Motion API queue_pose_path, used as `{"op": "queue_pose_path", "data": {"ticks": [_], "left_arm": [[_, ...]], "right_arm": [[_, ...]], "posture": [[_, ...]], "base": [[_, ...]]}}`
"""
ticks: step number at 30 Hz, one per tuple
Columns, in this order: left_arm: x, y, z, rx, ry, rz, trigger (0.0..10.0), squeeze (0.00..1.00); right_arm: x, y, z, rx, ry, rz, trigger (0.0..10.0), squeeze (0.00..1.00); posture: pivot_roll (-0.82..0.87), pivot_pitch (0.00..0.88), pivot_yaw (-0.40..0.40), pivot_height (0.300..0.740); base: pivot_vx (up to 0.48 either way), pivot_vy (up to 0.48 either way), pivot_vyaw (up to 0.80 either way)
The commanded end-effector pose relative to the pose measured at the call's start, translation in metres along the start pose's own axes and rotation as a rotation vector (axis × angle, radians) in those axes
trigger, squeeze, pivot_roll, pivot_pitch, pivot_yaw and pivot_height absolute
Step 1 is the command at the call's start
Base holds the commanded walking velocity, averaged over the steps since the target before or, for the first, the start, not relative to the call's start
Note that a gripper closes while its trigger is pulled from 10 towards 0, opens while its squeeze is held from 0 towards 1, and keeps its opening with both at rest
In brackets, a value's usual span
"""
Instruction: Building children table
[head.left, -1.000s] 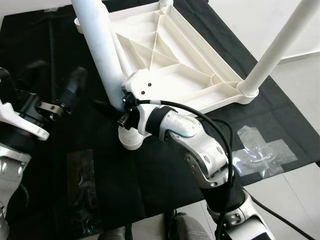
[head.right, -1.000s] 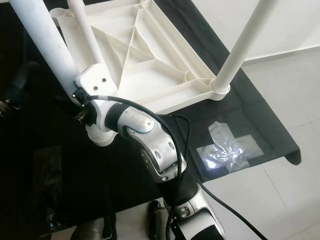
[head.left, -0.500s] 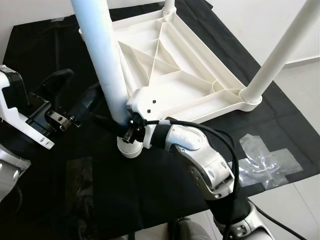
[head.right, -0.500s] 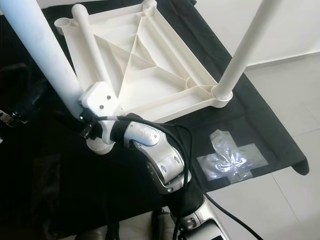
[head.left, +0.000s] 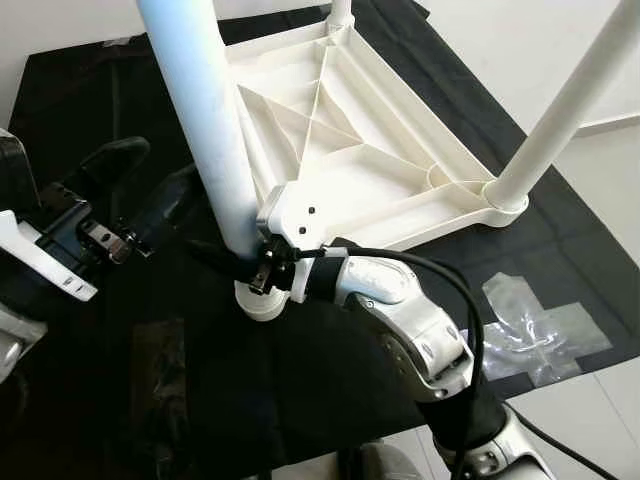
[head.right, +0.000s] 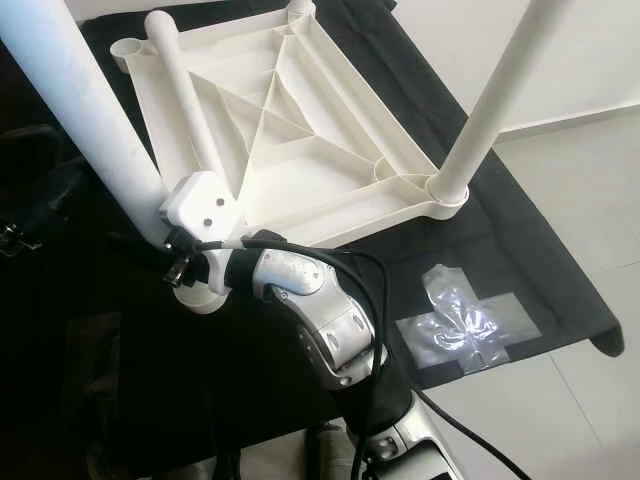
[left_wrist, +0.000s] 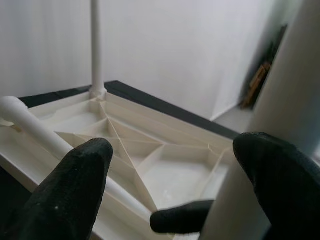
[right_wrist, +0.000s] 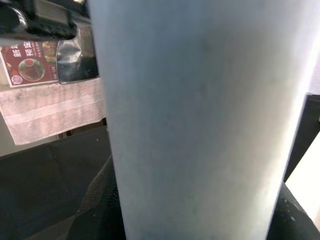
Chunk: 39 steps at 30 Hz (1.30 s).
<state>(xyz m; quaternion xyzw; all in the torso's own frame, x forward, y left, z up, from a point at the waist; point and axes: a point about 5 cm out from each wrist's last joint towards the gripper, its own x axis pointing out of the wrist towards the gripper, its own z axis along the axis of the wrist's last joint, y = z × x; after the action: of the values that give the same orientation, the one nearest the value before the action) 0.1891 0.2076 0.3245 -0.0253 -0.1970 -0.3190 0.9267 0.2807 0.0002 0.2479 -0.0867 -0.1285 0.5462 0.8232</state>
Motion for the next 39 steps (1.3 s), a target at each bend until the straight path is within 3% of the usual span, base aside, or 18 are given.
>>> {"op": "queue_pose_path", "data": {"ticks": [1, 4, 5, 10, 13, 15, 16, 17, 19, 26, 31, 32, 33, 34, 39], "left_arm": [[-0.005, -0.017, 0.005, 0.032, 0.029, -0.193, 10.0, 0.00], [-0.010, -0.014, 0.006, 0.052, 0.056, -0.215, 10.0, 0.00], [-0.022, -0.008, 0.007, 0.068, 0.114, -0.249, 10.0, 0.00], [-0.021, -0.013, 0.008, 0.053, 0.117, -0.306, 10.0, 0.00], [-0.008, -0.017, 0.003, 0.047, 0.099, -0.317, 10.0, 0.00], [-0.008, -0.017, 0.003, 0.047, 0.099, -0.317, 10.0, 0.00], [0.016, -0.012, -0.002, 0.030, 0.034, -0.225, 10.0, 0.00], [0.016, -0.012, -0.002, 0.030, 0.034, -0.225, 10.0, 0.00], [0.033, -0.004, -0.002, 0.024, -0.026, -0.153, 10.0, 0.00], [0.047, 0.007, 0.002, 0.039, -0.096, -0.092, 10.0, 0.00], [0.056, 0.005, 0.001, 0.014, -0.107, -0.121, 10.0, 0.00], [0.059, 0.003, 0.001, 0.005, -0.105, -0.132, 8.7, 0.00], [0.059, 0.003, 0.001, 0.005, -0.105, -0.132, 8.7, 0.00], [0.061, 0.001, 0.000, -0.002, -0.101, -0.140, 0.0, 0.00], [0.065, -0.003, -0.001, -0.012, -0.097, -0.153, 0.0, 0.00]], "right_arm": [[-0.006, -0.008, -0.049, 0.128, 0.212, -0.072, 10.0, 0.00], [-0.005, -0.010, -0.048, 0.131, 0.209, -0.078, 10.0, 0.00], [-0.003, -0.014, -0.047, 0.125, 0.205, -0.078, 10.0, 0.00], [-0.002, -0.014, -0.046, 0.118, 0.207, -0.067, 10.0, 0.00], [0.000, -0.013, -0.047, 0.113, 0.210, -0.051, 10.0, 0.00], [0.000, -0.013, -0.047, 0.113, 0.210, -0.051, 10.0, 0.00], [0.002, -0.010, -0.046, 0.111, 0.206, -0.035, 10.0, 0.00], [0.002, -0.010, -0.046, 0.111, 0.206, -0.035, 10.0, 0.00], [0.004, -0.010, -0.046, 0.109, 0.204, -0.027, 10.0, 0.00], [0.006, -0.010, -0.047, 0.109, 0.205, -0.016, 10.0, 0.00], [0.008, -0.011, -0.047, 0.107, 0.205, -0.014, 10.0, 0.00], [0.008, -0.011, -0.047, 0.107, 0.205, -0.015, 10.0, 0.00], [0.008, -0.011, -0.047, 0.107, 0.205, -0.015, 10.0, 0.00], [0.009, -0.012, -0.047, 0.105, 0.205, -0.018, 10.0, 0.00], [0.009, -0.014, -0.047, 0.103, 0.207, -0.027, 10.0, 0.00]], "posture": [[0.04, 0.269, 0.004, 0.740], [0.04, 0.267, 0.004, 0.740], [0.04, 0.263, 0.003, 0.740], [0.03, 0.254, -0.004, 0.740], [0.04, 0.244, -0.010, 0.740], [0.04, 0.244, -0.010, 0.740], [0.03, 0.235, -0.008, 0.740], [0.03, 0.235, -0.008, 0.740], [0.03, 0.230, -0.009, 0.740], [0.03, 0.222, -0.009, 0.740], [0.03, 0.218, -0.008, 0.740], [0.03, 0.218, -0.008, 0.740], [0.03, 0.218, -0.008, 0.740], [0.03, 0.218, -0.007, 0.740], [0.03, 0.220, -0.007, 0.740]], "base": [[0.000, 0.000, 0.00], [0.000, 0.000, 0.00], [0.000, 0.000, 0.00], [0.000, 0.000, 0.00], [0.000, 0.000, 0.00], [0.000, 0.000, 0.00], [0.000, 0.000, 0.00], [0.000, 0.000, 0.00], [0.000, 0.000, 0.00], [0.000, 0.000, 0.00], [0.000, 0.000, 0.00], [0.000, 0.000, 0.00], [0.000, 0.000, 0.00], [0.000, 0.000, 0.00], [0.000, 0.000, 0.00]]}}
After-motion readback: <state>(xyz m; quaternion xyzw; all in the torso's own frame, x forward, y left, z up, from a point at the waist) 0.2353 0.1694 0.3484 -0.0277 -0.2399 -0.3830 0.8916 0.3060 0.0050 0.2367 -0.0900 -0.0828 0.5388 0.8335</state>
